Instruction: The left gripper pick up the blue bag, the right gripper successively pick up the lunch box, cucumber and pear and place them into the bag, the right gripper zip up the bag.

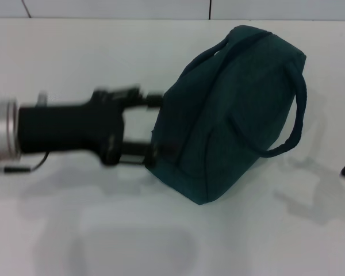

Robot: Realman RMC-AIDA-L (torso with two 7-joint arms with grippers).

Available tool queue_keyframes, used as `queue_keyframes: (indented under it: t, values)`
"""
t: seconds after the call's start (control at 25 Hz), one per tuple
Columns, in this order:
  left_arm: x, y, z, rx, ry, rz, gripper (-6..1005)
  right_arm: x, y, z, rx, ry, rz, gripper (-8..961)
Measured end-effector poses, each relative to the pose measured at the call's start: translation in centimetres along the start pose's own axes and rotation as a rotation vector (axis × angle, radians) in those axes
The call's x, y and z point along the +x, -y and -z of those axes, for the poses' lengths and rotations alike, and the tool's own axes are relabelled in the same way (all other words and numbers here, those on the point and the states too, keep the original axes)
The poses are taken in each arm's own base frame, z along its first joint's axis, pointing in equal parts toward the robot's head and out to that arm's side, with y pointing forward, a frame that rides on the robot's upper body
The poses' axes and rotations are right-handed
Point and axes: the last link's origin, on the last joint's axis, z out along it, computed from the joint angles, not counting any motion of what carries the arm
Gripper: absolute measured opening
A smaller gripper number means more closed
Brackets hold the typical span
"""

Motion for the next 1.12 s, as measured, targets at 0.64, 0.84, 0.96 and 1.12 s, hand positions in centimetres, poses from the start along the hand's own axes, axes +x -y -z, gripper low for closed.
queue_keyframes:
  t: [0.64, 0.84, 0.96, 1.12]
  values:
    - [-12.2, -0.5, 2.9, 0.13, 0.058, 0.099, 798, 7.1, -2.7, -1.0, 0.003, -0.288, 0.054, 810]
    - [-12.4, -0.7, 2.9, 0.131, 0.059, 0.09, 768, 7.6, -2.9, -1.3, 0.015, -0.294, 0.066, 810]
    - [-12.5, -0.9, 2.9, 0.122, 0.062, 0.084, 770, 7.7, -2.8, -1.4, 0.023, -0.298, 0.067, 810]
    - [-12.5, -1.0, 2.8, 0.115, 0.061, 0.083, 774, 7.7, -2.7, -1.5, 0.024, -0.296, 0.07, 810]
